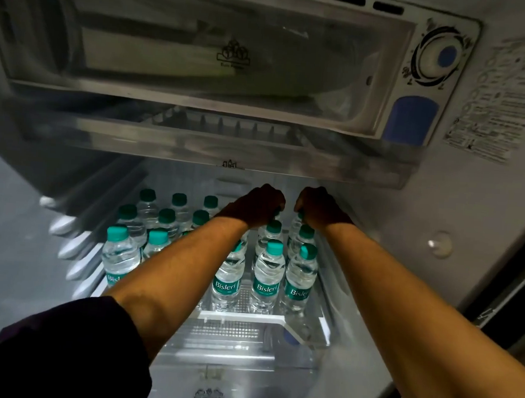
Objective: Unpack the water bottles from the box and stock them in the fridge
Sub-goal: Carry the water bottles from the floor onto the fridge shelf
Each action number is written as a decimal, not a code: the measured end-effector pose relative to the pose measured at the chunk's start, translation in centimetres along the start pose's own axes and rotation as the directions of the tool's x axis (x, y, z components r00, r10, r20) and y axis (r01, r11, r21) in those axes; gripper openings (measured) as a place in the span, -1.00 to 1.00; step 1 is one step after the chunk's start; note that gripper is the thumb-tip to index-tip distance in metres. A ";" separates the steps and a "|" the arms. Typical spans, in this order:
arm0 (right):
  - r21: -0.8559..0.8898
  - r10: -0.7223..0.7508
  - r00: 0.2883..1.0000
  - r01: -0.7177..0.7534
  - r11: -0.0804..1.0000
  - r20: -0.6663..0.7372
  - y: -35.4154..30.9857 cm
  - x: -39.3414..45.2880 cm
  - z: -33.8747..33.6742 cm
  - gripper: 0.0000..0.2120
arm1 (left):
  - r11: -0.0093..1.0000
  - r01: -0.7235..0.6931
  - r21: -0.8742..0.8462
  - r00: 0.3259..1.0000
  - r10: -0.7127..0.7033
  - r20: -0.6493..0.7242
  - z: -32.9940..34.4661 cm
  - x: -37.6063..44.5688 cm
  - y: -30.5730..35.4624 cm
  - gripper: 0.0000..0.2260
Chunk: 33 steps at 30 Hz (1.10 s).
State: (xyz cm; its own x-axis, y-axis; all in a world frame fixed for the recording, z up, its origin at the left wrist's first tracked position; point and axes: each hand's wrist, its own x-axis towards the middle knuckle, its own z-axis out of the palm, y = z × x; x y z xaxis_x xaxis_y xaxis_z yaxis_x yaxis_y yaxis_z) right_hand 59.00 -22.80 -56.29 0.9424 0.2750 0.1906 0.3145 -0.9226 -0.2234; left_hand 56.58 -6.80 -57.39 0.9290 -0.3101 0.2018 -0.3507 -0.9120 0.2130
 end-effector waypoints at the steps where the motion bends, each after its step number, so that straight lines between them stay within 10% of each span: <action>1: -0.005 0.001 1.000 -0.001 1.000 -0.008 -0.1 0.0 0.1 -0.83 | 1.000 0.007 -0.002 1.000 -0.007 -0.004 0.0 0.0 0.1 -0.93; 33: 0.050 0.054 0.997 -0.057 0.997 0.054 -0.3 -0.3 0.5 -0.78 | 0.992 0.125 -0.026 0.992 -0.125 -0.010 -1.6 -2.5 0.9 -0.56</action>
State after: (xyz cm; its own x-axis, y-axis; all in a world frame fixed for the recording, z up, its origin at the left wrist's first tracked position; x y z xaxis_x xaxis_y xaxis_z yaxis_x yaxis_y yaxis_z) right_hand 58.65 -22.48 -56.74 0.9628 0.2389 0.1259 0.2656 -0.9221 -0.2815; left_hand 53.75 -6.44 -56.18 0.9644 -0.1911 0.1829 -0.2351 -0.9362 0.2614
